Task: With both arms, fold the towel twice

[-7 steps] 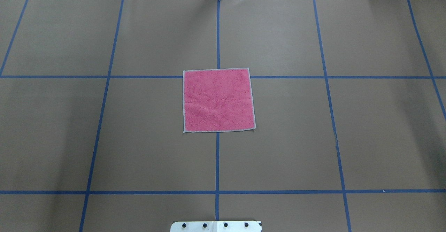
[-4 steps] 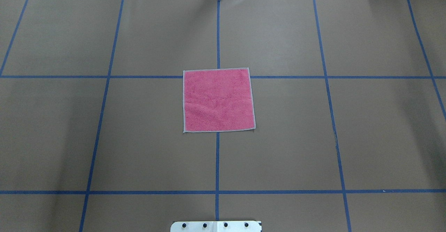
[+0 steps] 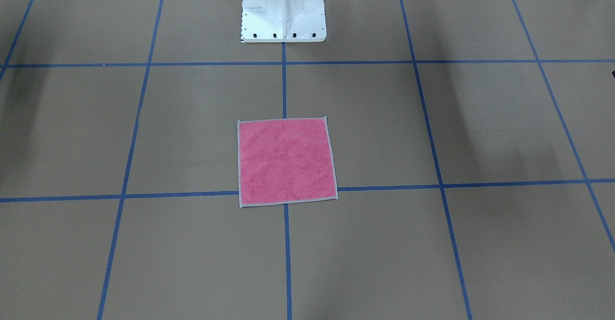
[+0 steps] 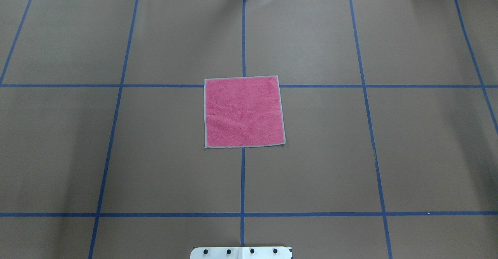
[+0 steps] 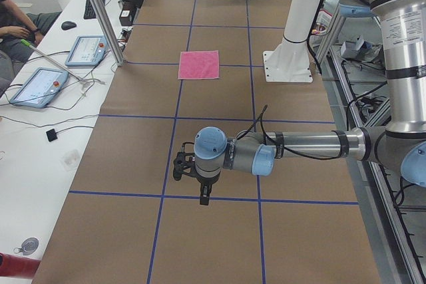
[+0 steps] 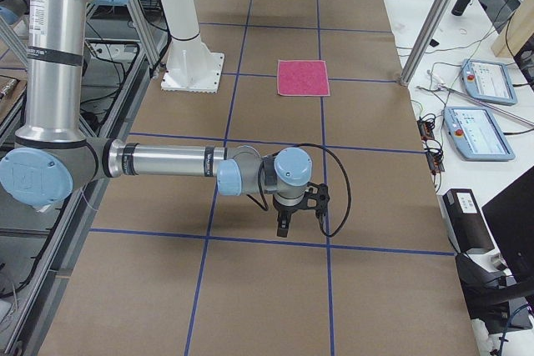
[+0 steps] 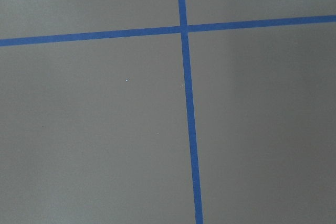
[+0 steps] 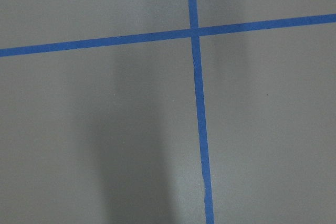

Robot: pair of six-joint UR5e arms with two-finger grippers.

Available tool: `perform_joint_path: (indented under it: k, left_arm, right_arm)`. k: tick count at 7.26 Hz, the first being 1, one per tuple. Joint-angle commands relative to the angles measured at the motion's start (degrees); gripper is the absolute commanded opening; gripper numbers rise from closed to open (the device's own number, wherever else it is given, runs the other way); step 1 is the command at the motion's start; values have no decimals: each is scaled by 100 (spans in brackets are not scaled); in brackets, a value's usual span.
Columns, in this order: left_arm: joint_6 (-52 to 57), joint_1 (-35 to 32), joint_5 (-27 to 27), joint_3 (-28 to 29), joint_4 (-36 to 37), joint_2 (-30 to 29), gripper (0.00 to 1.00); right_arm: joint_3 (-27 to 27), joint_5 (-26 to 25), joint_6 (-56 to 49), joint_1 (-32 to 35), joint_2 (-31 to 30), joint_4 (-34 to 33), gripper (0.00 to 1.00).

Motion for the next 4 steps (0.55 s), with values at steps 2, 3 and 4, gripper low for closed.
perform_joint_path:
  k: [2, 3, 4]
  left_arm:
    - [-3, 24, 0, -39, -18, -51, 100]
    - [-3, 24, 0, -40, -26, -69, 100]
    - [6, 33, 0, -48, -26, -86, 100]
  right_arm:
    - [-39, 29, -17, -7, 60, 56, 100]
    - [-13, 37, -9, -7, 69, 65, 100]
    - [-4, 37, -9, -25, 78, 65, 100]
